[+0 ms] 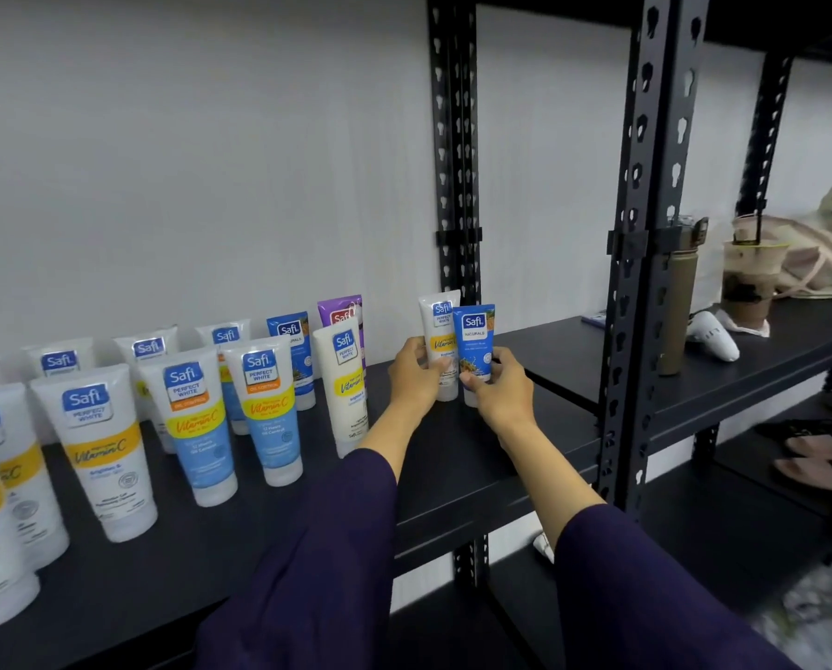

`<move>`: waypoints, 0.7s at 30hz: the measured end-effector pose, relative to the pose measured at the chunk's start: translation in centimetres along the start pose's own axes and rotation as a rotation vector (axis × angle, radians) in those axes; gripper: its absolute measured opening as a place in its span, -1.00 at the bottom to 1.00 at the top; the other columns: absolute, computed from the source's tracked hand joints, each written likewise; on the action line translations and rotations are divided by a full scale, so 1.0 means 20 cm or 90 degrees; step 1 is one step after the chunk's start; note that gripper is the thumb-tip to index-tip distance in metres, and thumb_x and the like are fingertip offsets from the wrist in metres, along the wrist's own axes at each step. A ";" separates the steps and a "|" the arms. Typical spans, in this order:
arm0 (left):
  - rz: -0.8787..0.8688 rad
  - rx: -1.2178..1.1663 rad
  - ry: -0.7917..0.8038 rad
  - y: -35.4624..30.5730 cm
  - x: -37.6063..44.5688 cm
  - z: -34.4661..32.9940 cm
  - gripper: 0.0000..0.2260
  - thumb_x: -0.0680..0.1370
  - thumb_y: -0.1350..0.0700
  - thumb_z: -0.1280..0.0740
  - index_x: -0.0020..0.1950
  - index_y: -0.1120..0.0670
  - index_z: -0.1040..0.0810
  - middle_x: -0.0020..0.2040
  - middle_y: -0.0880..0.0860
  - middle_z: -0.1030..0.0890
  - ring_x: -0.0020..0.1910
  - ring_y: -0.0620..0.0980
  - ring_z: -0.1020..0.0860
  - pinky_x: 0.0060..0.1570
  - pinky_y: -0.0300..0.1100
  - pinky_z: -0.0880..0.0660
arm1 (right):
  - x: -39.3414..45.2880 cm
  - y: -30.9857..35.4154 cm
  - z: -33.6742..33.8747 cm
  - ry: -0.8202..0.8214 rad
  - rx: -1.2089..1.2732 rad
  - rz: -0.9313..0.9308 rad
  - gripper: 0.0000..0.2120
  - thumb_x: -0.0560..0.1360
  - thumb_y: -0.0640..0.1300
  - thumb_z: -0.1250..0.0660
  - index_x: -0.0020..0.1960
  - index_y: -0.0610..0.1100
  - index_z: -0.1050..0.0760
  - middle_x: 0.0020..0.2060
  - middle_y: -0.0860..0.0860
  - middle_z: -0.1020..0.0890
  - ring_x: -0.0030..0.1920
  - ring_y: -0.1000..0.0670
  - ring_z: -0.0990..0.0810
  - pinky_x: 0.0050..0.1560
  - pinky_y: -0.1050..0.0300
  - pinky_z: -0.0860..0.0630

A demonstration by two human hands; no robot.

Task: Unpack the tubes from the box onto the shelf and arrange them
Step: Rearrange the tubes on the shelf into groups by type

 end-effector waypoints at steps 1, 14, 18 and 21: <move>0.002 0.016 0.001 0.01 -0.01 0.00 -0.63 0.53 0.24 -0.35 0.33 0.15 -0.40 0.30 0.11 -0.51 0.29 0.07 -0.48 0.20 -0.08 -0.44 | 0.01 0.00 0.00 -0.005 -0.004 0.001 -0.62 0.47 -0.25 -0.40 0.24 -0.17 -0.40 0.12 -0.09 -0.58 0.08 0.00 -0.57 0.04 0.16 -0.53; -0.433 0.232 -0.219 -0.22 -0.55 0.36 -0.82 0.58 0.27 -0.25 0.17 0.14 -0.49 0.17 0.05 -0.48 0.19 -0.15 -0.40 0.10 -0.63 -0.24 | -0.20 0.16 -0.08 0.169 -0.009 0.076 -0.61 0.39 -0.14 -0.50 0.17 -0.07 -0.48 0.01 -0.02 -0.62 -0.03 0.03 -0.62 -0.05 0.18 -0.57; -0.366 0.209 -0.323 -0.16 -0.62 0.44 -0.64 0.53 0.32 -0.31 0.31 0.12 -0.40 0.34 0.09 -0.36 0.37 -0.02 -0.32 0.32 -0.37 -0.28 | -0.27 0.19 -0.12 0.232 -0.031 0.068 -0.60 0.41 -0.18 -0.47 0.21 -0.12 -0.46 -0.01 0.03 -0.59 -0.13 0.20 -0.56 -0.21 0.40 -0.43; -0.273 0.193 -0.311 -0.09 -0.63 0.45 -0.52 0.55 0.28 -0.30 0.44 0.11 -0.25 0.44 0.10 -0.27 0.44 0.01 -0.26 0.37 -0.14 -0.34 | -0.27 0.18 -0.12 0.229 -0.044 0.052 -0.60 0.42 -0.19 -0.46 0.22 -0.14 -0.46 0.02 0.01 -0.60 -0.12 0.20 -0.56 -0.23 0.43 -0.41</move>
Point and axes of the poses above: each hand's wrist, its own x-axis towards the middle knuckle, its own z-axis out of the back of the hand, y = z × x, the point moved 4 cm from there along x, towards the middle knuckle
